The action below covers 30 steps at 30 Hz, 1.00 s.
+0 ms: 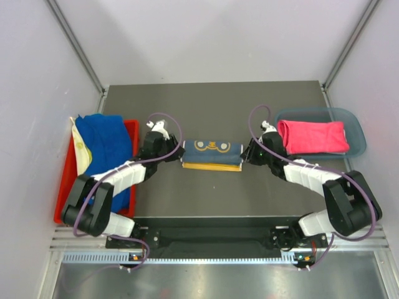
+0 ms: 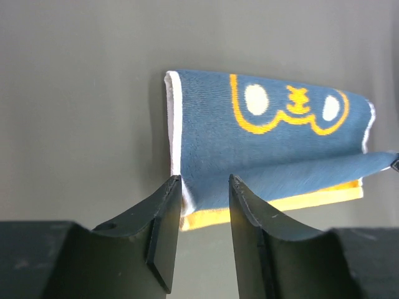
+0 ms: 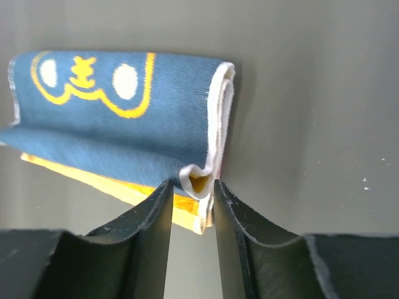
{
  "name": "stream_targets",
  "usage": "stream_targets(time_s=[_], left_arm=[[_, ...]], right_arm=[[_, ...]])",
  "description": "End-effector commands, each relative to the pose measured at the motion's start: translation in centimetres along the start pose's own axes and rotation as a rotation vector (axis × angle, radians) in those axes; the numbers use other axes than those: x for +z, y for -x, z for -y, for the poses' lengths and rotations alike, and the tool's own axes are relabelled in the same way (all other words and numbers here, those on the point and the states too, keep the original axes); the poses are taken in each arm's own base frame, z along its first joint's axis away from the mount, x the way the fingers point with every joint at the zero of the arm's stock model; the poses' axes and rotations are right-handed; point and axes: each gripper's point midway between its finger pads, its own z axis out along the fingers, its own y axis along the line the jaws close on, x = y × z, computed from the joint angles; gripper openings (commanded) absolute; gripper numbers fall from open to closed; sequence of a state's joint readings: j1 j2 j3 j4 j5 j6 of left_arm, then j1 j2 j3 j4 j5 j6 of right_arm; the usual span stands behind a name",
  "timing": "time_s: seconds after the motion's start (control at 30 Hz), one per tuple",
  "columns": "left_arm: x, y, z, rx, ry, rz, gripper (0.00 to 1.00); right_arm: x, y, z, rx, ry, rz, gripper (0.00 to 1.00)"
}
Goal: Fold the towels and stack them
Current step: Fold the towel
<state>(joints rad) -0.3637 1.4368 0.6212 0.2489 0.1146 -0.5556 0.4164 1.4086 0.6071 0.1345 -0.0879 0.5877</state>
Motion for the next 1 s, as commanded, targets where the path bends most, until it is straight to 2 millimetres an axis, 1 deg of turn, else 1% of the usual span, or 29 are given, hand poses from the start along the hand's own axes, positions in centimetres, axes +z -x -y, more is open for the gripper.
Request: stream_targets(time_s=[0.0,0.13,0.23,0.27,0.3,0.33,0.37,0.4,0.43,0.47,0.53,0.57,0.63,0.67,0.77,0.8,0.97], left_arm=[[-1.9,2.3,1.1,0.024,-0.006,0.053,0.42],[-3.1,3.8,2.0,0.035,-0.013,0.086,0.4],[-2.8,4.3,3.1,0.031,-0.046,0.071,0.38],[-2.3,3.9,3.2,0.027,-0.047,0.049,0.35],[-2.1,4.1,3.6,0.026,-0.054,0.044,0.34],[-1.8,3.6,4.0,0.033,-0.061,0.025,0.33],[-1.2,2.8,3.8,0.037,-0.05,0.001,0.33],[-0.9,2.6,3.9,0.042,-0.047,-0.004,0.33],[-0.5,2.0,4.0,0.051,-0.043,-0.019,0.33],[0.2,1.0,3.4,0.051,-0.021,-0.045,0.33],[0.8,-0.1,3.1,0.052,-0.014,-0.074,0.32],[1.3,-1.2,2.4,0.044,0.002,-0.101,0.32],[1.6,-2.3,1.9,0.042,0.021,-0.125,0.31],[1.8,-3.1,1.3,0.033,0.039,-0.143,0.3],[1.7,-4.2,0.3,0.02,0.073,-0.159,0.28],[1.7,-4.4,0.2,0.017,0.077,-0.164,0.28],[1.8,-5.4,-0.6,0.004,0.107,-0.189,0.27]], right_arm=[[-1.6,2.2,-1.6,-0.009,0.034,0.074,0.33],[-2.6,3.5,-2.8,-0.016,0.037,0.108,0.34],[-2.7,4.0,-3.6,-0.015,0.037,0.114,0.34],[-2.5,3.9,-3.7,-0.017,0.035,0.107,0.34],[-2.2,3.5,-3.6,-0.015,0.024,0.091,0.34],[-2.0,3.7,-3.6,-0.015,0.016,0.089,0.33],[-1.8,3.3,-3.4,-0.013,0.006,0.074,0.34],[-1.3,3.2,-2.7,-0.012,-0.028,0.073,0.34],[-1.1,3.3,-2.5,-0.015,-0.037,0.074,0.35],[-0.8,3.1,-2.4,-0.018,-0.044,0.064,0.36],[0.0,2.7,-2.1,-0.023,-0.061,0.038,0.37],[0.3,2.5,-2.0,-0.019,-0.062,0.031,0.37],[0.8,1.6,-1.9,-0.007,-0.052,0.006,0.37],[0.9,1.3,-2.1,-0.007,-0.049,0.0,0.37],[1.0,-0.3,-1.4,-0.001,-0.063,-0.032,0.34],[1.0,-1.0,-0.9,0.007,-0.072,-0.042,0.31],[0.7,-2.4,0.0,0.017,-0.087,-0.063,0.26]])
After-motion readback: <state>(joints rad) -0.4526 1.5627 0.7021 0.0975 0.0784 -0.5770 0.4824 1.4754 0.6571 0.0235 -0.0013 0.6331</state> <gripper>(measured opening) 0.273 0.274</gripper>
